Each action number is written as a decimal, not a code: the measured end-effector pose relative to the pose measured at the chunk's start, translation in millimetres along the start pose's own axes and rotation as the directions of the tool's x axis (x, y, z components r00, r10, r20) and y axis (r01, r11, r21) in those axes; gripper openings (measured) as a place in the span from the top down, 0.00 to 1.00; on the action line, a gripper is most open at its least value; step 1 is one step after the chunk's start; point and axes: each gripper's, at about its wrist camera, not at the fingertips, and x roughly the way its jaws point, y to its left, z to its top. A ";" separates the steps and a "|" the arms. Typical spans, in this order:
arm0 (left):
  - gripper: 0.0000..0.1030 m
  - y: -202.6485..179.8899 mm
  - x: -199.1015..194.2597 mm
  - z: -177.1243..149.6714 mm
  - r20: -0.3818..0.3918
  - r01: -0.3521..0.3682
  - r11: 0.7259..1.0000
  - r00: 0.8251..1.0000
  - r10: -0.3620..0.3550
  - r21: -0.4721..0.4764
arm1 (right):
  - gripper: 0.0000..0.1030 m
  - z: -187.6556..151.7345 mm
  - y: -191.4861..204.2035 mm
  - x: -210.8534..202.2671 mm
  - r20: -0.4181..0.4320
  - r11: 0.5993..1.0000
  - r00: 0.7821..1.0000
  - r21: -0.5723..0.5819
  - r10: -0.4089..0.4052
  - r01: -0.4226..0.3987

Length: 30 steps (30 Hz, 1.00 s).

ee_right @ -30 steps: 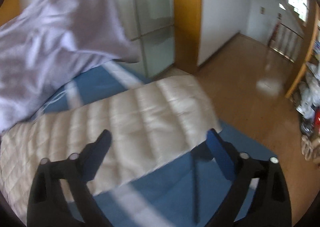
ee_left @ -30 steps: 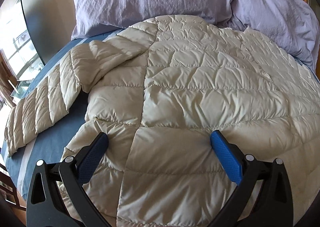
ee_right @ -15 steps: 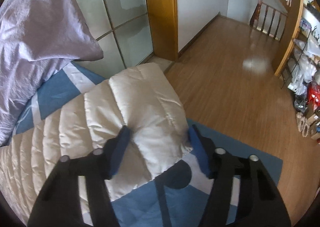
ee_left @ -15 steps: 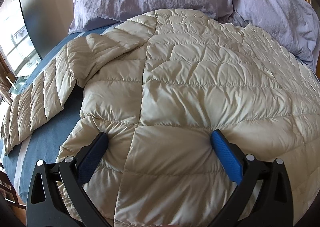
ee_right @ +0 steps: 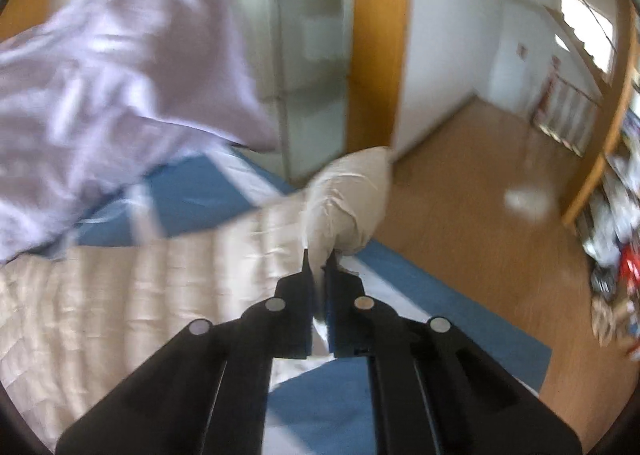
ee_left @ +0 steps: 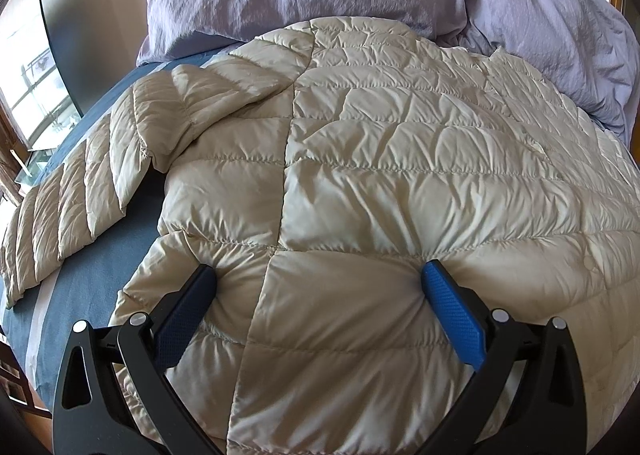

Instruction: Fold large clothes

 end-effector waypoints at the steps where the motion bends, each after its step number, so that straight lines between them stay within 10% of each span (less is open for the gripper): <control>1: 0.01 -0.3 0.0 0.0 0.000 0.000 1.000 1.000 0.000 0.000 | 0.95 0.3 16.8 -9.1 0.011 0.999 0.999 -0.023 0.048 -0.048; 6: 0.01 -0.7 0.1 -0.4 0.000 0.001 1.000 1.000 -0.001 -0.001 | 0.95 -15.2 114.6 -46.7 -0.018 0.949 0.965 -0.173 0.263 -0.262; 18: 0.01 0.6 -0.7 -0.1 -0.001 0.006 1.000 1.000 -0.006 -0.007 | 0.93 -125.5 321.3 -130.0 -0.335 0.652 0.751 -0.372 0.569 -0.660; 27: 0.01 2.6 -1.9 -0.7 0.007 0.026 0.999 1.000 -0.026 -0.019 | 0.86 -169.0 366.7 -174.6 -0.454 0.518 0.651 -0.395 0.608 -0.759; 30: 0.01 7.9 -5.7 -0.8 0.021 0.061 0.997 0.998 -0.060 -0.043 | 0.64 -167.3 359.1 -187.9 -0.468 0.482 0.613 -0.379 0.637 -0.790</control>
